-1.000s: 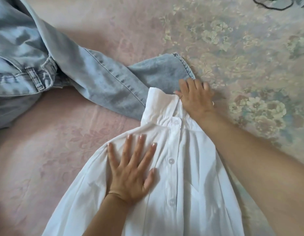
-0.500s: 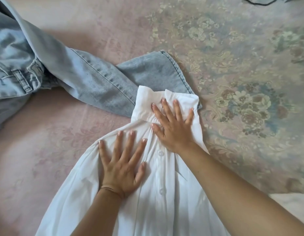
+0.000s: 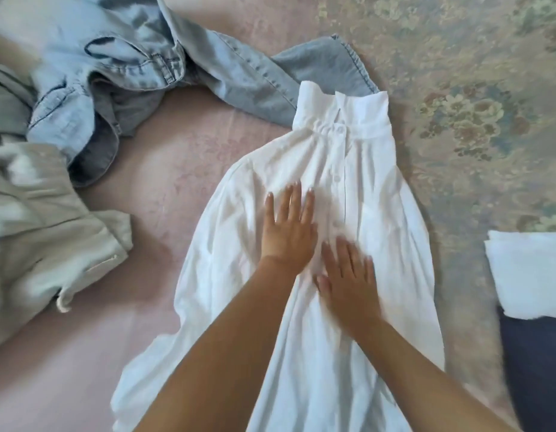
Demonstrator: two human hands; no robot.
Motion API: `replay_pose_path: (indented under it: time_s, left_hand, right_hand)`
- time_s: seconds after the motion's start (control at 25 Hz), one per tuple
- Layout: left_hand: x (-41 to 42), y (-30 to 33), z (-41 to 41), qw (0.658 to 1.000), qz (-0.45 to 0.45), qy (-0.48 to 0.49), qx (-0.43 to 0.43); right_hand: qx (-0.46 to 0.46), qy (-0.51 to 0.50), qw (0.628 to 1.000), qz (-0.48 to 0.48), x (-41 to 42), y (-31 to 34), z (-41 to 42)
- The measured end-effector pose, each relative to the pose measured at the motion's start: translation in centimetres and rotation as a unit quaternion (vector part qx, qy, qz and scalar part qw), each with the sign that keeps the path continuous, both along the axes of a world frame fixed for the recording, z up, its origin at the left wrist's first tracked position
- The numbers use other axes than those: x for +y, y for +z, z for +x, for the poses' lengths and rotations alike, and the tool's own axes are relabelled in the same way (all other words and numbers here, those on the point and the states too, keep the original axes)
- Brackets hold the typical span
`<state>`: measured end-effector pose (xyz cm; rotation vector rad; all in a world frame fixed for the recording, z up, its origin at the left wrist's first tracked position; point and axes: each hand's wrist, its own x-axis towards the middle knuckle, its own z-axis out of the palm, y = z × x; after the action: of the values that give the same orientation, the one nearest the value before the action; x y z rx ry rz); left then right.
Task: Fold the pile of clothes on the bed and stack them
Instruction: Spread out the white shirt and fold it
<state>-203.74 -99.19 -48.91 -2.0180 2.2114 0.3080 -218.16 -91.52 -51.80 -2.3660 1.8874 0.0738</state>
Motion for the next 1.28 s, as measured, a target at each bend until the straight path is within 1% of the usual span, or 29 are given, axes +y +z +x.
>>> replay_pose_path:
  time_s: [0.08, 0.12, 0.16, 0.2, 0.24, 0.28, 0.32, 0.4, 0.44, 0.48, 0.56, 0.6, 0.64, 0.72, 0.76, 0.84, 0.88, 0.96, 1.04, 1.08, 1.12, 1.16, 1.2, 1.24, 1.28]
  left_hand:
    - [8.1, 1.9, 1.5, 0.997, -0.039, -0.022, 0.064]
    - [11.7, 2.7, 2.8, 0.996, -0.045, -0.019, 0.078]
    - [15.0, 3.0, 4.5, 0.996, -0.041, 0.001, 0.082]
    - [18.3, 3.3, 6.7, 0.995, -0.043, 0.044, 0.08]
    - [20.6, 3.4, 8.8, 0.99, -0.044, 0.103, 0.08]
    - [22.3, 3.6, 10.9, 0.983, -0.011, 0.162, 0.091]
    - [23.8, 3.6, 12.9, 0.974, 0.025, 0.2, 0.1]
    - [25.7, 3.7, 16.3, 0.958, 0.107, 0.218, 0.151]
    - [26.4, 3.8, 17.4, 0.944, 0.139, 0.229, 0.194]
    - [26.9, 4.2, 18.2, 0.931, 0.151, 0.24, 0.23]
    - [27.7, 4.9, 19.4, 0.907, 0.173, 0.273, 0.269]
    - [28.2, 5.1, 19.8, 0.89, 0.162, 0.307, 0.295]
    - [28.5, 5.5, 20.0, 0.86, 0.154, 0.349, 0.339]
    - [28.8, 6.9, 20.2, 0.778, 0.113, 0.435, 0.439]
    - [28.7, 7.8, 20.1, 0.735, 0.099, 0.462, 0.485]
    - [28.5, 9.5, 19.4, 0.666, 0.099, 0.486, 0.557]
    - [28.3, 10.3, 18.9, 0.636, 0.1, 0.487, 0.591]
    - [28.1, 11.0, 18.5, 0.597, 0.09, 0.506, 0.616]
    - [28.3, 10.9, 19.4, 0.571, 0.079, 0.539, 0.614]
    - [28.5, 11.0, 20.2, 0.566, 0.077, 0.552, 0.608]
    - [28.7, 11.1, 21.1, 0.569, 0.076, 0.561, 0.597]
    - [29.0, 11.3, 22.2, 0.581, 0.07, 0.564, 0.582]
    - [29.2, 11.8, 23.3, 0.605, 0.057, 0.563, 0.56]
    - [29.2, 12.5, 24.5, 0.646, 0.034, 0.56, 0.518]
    - [29.0, 12.9, 25.7, 0.699, 0.005, 0.554, 0.452]
  right_hand:
    - [0.015, -0.029, 0.999, 0.029, 1.9, 0.7, -0.4]
    - [0.014, -0.05, 0.998, 0.027, 1.8, 1.6, -0.1]
    - [0.009, -0.048, 0.999, 0.014, 1.9, 2.5, 0.5]
    - [-0.003, -0.017, 1.0, 0.003, 2.6, 3.7, 1.8]
    - [-0.015, 0.036, 0.999, 0.004, 3.6, 4.5, 3.2]
    - [-0.027, 0.089, 0.995, 0.02, 4.9, 5.1, 4.6]
    - [-0.04, 0.135, 0.99, 0.029, 6.3, 5.4, 6.1]
    - [-0.041, 0.194, 0.978, 0.071, 8.4, 5.4, 8.8]
    - [-0.033, 0.216, 0.971, 0.097, 8.9, 5.5, 10.0]
    - [-0.027, 0.235, 0.966, 0.108, 9.5, 5.3, 10.9]
    - [-0.005, 0.278, 0.952, 0.124, 9.9, 4.8, 12.1]
    - [0.005, 0.273, 0.949, 0.159, 10.0, 4.5, 12.4]
    - [-0.003, 0.254, 0.951, 0.177, 10.1, 4.8, 12.8]
    - [-0.036, 0.256, 0.96, 0.11, 10.9, 6.2, 13.9]
    - [-0.057, 0.273, 0.956, 0.089, 11.5, 6.8, 14.6]
    - [-0.094, 0.324, 0.939, 0.069, 13.0, 7.2, 16.0]
    - [-0.097, 0.338, 0.934, 0.059, 13.6, 7.4, 16.6]
    - [-0.103, 0.313, 0.944, 0.033, 13.6, 7.6, 17.5]
    - [-0.105, 0.255, 0.96, 0.049, 12.8, 8.0, 17.9]
    - [-0.109, 0.227, 0.965, 0.065, 12.4, 8.1, 17.9]
    - [-0.113, 0.202, 0.97, 0.078, 12.2, 8.3, 17.8]
    - [-0.111, 0.178, 0.973, 0.098, 12.1, 8.3, 17.5]
    - [-0.097, 0.161, 0.974, 0.125, 12.1, 8.3, 17.0]
    - [-0.072, 0.157, 0.971, 0.166, 12.0, 8.3, 16.5]
    - [-0.034, 0.159, 0.963, 0.217, 11.9, 8.4, 16.0]
